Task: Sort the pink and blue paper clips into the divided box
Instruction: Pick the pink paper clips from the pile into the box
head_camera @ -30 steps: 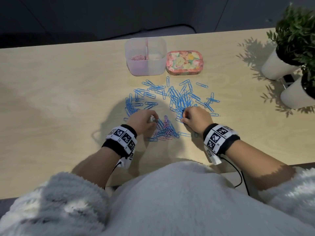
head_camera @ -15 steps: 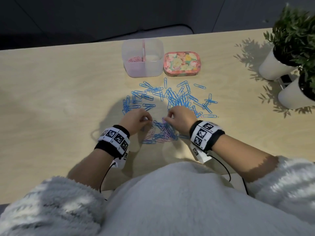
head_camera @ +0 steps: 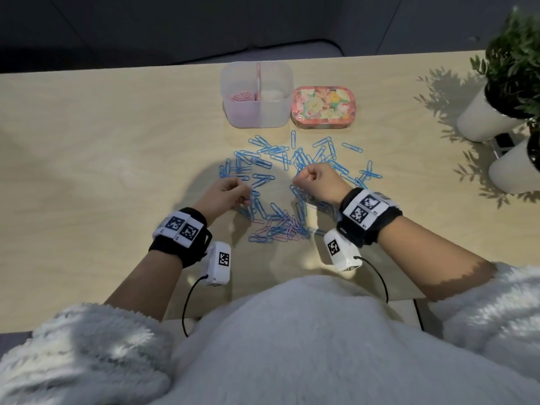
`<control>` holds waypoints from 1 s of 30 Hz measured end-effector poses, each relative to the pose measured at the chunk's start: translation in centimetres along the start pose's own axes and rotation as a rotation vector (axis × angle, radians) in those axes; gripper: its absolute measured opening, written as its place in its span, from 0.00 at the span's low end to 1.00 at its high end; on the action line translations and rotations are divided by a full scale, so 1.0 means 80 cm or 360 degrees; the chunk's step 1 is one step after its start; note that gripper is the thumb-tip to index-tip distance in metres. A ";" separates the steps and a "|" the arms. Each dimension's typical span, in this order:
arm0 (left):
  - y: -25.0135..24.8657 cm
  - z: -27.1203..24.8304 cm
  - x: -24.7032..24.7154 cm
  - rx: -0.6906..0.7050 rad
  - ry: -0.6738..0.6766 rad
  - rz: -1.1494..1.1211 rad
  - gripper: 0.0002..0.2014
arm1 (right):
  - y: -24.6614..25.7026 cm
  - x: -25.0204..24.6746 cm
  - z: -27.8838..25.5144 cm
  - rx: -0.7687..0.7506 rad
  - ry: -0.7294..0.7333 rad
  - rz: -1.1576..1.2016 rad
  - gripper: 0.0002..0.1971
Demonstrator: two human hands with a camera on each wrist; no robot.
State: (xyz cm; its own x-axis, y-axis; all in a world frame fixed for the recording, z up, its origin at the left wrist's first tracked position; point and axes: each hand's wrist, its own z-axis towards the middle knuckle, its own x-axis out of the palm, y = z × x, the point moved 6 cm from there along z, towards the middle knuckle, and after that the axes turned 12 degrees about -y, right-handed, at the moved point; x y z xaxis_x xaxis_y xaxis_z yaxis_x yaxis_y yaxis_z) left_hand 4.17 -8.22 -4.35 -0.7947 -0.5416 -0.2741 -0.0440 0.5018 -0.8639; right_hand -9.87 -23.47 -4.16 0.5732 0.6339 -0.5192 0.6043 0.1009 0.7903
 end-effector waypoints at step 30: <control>0.009 -0.022 0.013 0.0537 0.0027 0.1251 0.05 | 0.036 0.062 -0.063 -0.0818 0.0373 -0.1058 0.09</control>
State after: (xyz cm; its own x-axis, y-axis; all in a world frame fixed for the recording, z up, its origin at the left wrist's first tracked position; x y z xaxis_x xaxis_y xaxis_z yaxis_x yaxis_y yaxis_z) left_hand 2.24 -7.22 -4.54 -0.5281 -0.1090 -0.8422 0.7042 0.4981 -0.5060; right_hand -8.09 -16.13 -2.84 0.0276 0.4566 -0.8892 0.4163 0.8035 0.4255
